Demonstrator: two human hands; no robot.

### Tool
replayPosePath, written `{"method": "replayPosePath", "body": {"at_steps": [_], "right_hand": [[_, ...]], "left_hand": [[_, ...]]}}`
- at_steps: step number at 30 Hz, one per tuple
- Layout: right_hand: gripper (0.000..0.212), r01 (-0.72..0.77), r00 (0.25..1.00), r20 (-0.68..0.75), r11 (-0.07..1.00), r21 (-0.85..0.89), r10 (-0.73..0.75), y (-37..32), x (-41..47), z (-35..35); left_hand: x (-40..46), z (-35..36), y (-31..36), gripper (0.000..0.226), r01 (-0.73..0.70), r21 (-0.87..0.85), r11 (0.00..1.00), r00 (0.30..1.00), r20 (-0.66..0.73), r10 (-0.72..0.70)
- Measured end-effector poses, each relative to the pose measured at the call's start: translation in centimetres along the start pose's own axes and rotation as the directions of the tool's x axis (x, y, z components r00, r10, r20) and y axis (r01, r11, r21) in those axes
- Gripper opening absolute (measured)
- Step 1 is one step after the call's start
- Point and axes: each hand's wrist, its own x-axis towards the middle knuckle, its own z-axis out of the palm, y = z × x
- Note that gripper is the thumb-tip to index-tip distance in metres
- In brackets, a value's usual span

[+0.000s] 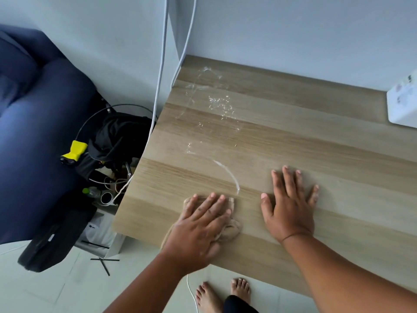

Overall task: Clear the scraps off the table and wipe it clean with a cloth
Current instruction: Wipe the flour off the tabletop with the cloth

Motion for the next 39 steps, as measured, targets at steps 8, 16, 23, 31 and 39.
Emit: {"method": "replayPosePath", "body": {"at_steps": [8, 16, 23, 31, 39], "right_hand": [[0.070, -0.003, 1.000, 0.005, 1.000, 0.009, 0.003, 0.0, 0.0, 0.0], [0.071, -0.002, 1.000, 0.016, 1.000, 0.016, 0.002, -0.1, 0.1, -0.2], [0.069, -0.003, 1.000, 0.009, 1.000, -0.012, 0.003, 0.2, 0.1, 0.1], [0.071, -0.007, 1.000, 0.015, 1.000, -0.011, 0.007, 0.1, 0.1, 0.0], [0.072, 0.005, 1.000, -0.010, 1.000, 0.005, -0.005, 0.0, 0.0, 0.2]], "left_hand": [[0.0, -1.9, -7.7, 0.079, 0.285, -0.057, 0.957, 0.955, -0.073, -0.289], [8.2, -1.9, -6.6, 0.071, 0.462, -0.090, 0.882, 0.879, -0.083, -0.469], [8.6, -1.4, -1.7, 0.070, 0.004, -0.040, 0.999, 1.000, 0.016, -0.004], [1.7, -2.2, -4.6, 0.072, -0.265, -0.116, 0.957, 0.961, 0.046, 0.272], [2.5, -4.3, -11.9, 0.075, 0.110, -0.123, 0.986, 0.992, -0.040, -0.116]]}}
